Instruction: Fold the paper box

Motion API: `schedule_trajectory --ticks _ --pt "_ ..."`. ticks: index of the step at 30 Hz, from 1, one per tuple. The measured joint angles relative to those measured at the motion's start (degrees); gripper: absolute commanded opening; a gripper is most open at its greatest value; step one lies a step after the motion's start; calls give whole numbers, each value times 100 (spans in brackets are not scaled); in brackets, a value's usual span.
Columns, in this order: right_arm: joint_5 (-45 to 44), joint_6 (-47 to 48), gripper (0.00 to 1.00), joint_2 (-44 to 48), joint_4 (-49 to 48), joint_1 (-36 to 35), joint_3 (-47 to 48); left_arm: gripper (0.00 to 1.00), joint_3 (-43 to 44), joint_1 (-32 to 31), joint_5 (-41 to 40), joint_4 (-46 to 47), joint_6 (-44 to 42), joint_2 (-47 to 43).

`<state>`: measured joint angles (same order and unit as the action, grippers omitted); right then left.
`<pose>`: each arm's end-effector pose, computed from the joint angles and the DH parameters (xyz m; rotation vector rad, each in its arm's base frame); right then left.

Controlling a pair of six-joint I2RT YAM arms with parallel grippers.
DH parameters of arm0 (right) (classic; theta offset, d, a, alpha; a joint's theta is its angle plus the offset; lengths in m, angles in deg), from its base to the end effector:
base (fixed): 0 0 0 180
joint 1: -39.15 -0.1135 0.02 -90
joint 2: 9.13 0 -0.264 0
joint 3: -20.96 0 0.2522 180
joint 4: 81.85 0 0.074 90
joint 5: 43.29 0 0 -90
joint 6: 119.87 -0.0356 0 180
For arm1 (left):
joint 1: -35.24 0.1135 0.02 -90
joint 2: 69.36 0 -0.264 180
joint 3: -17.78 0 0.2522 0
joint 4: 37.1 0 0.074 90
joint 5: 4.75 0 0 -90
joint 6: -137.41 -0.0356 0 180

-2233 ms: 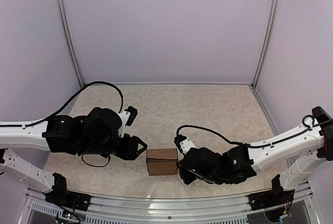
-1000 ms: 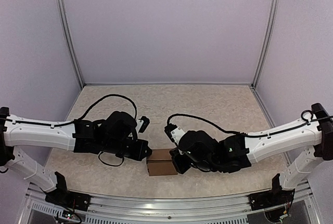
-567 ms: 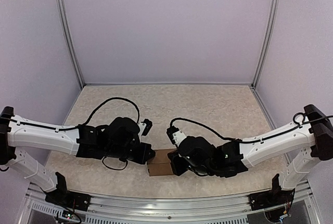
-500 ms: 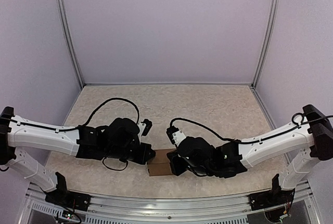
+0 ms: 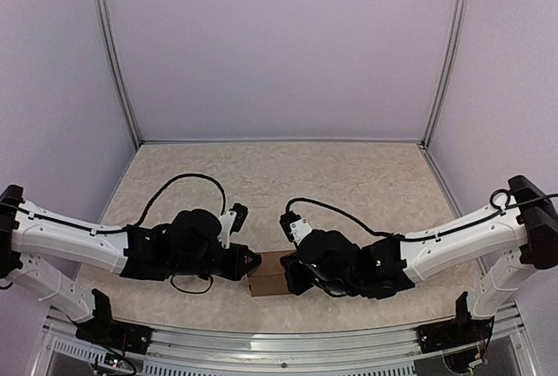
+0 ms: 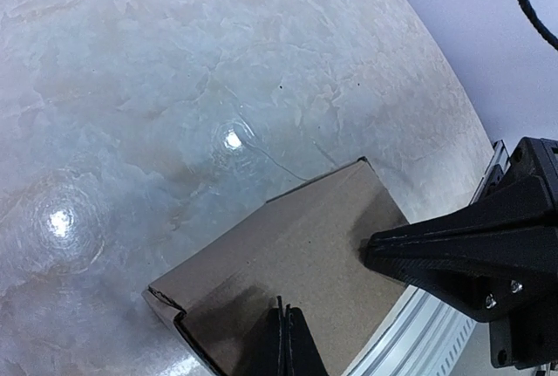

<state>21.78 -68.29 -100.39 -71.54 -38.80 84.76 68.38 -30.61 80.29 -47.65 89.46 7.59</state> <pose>0.0843 0.3231 0.1960 -0.5260 2.1774 0.6682 0.1149 -0.2487 0.1930 0.4402 2.3388 -0.9006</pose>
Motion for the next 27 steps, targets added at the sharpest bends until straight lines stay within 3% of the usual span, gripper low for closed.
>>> schedule_trajectory --ticks 19,27 --pt "223 448 0 651 734 87 208 0 -2 -79 59 431 13 225" --pt "162 76 0 682 651 87 -348 0 31 -87 83 433 11 264"
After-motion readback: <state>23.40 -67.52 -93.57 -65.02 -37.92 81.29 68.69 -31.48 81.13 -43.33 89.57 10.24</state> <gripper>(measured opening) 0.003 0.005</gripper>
